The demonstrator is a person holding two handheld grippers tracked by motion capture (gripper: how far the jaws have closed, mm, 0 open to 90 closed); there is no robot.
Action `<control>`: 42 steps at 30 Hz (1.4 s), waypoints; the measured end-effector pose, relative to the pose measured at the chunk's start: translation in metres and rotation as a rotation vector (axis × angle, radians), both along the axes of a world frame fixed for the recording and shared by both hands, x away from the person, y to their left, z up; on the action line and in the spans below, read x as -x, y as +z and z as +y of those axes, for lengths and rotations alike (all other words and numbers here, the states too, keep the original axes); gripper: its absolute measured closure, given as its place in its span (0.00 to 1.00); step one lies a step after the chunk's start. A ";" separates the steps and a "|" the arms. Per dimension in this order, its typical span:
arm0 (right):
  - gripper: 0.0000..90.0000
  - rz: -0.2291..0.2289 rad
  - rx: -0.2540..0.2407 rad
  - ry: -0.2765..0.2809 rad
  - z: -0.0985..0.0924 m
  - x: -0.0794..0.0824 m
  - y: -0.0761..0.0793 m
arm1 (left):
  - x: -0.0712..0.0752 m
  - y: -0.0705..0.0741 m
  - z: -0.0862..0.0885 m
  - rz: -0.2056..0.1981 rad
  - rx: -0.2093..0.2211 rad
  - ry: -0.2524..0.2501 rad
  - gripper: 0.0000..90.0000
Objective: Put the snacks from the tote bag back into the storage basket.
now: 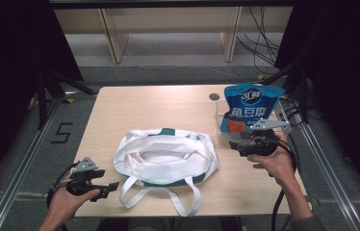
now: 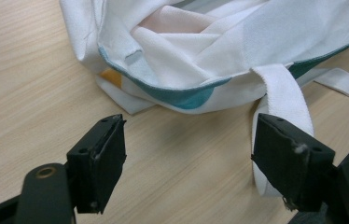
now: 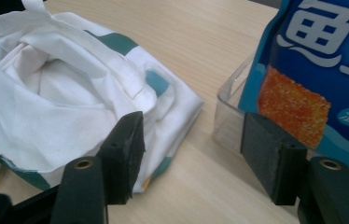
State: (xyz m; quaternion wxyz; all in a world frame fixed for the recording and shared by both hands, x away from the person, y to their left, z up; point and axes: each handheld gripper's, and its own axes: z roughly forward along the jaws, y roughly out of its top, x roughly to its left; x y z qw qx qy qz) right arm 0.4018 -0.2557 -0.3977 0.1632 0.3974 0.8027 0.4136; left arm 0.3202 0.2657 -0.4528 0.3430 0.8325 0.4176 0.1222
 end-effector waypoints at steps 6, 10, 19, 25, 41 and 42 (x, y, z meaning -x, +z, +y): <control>0.40 0.016 0.004 0.010 0.006 0.008 -0.008 | 0.000 -0.001 0.000 -0.008 0.007 0.000 0.27; 0.37 0.015 0.019 0.021 0.008 0.013 -0.015 | 0.000 -0.001 0.000 -0.009 0.012 -0.005 0.27; 0.32 0.029 0.000 0.021 0.008 0.032 -0.033 | 0.000 -0.002 -0.002 -0.012 0.031 0.010 0.27; 0.26 0.057 0.022 0.024 0.009 0.046 -0.049 | 0.000 -0.002 0.000 -0.007 0.016 -0.009 0.27; 0.22 0.084 0.097 -0.017 0.002 0.079 -0.066 | 0.000 -0.001 -0.001 -0.007 0.014 -0.004 0.27; 0.22 0.078 0.110 -0.011 0.000 0.079 -0.066 | 0.000 -0.001 -0.001 -0.008 0.016 -0.002 0.27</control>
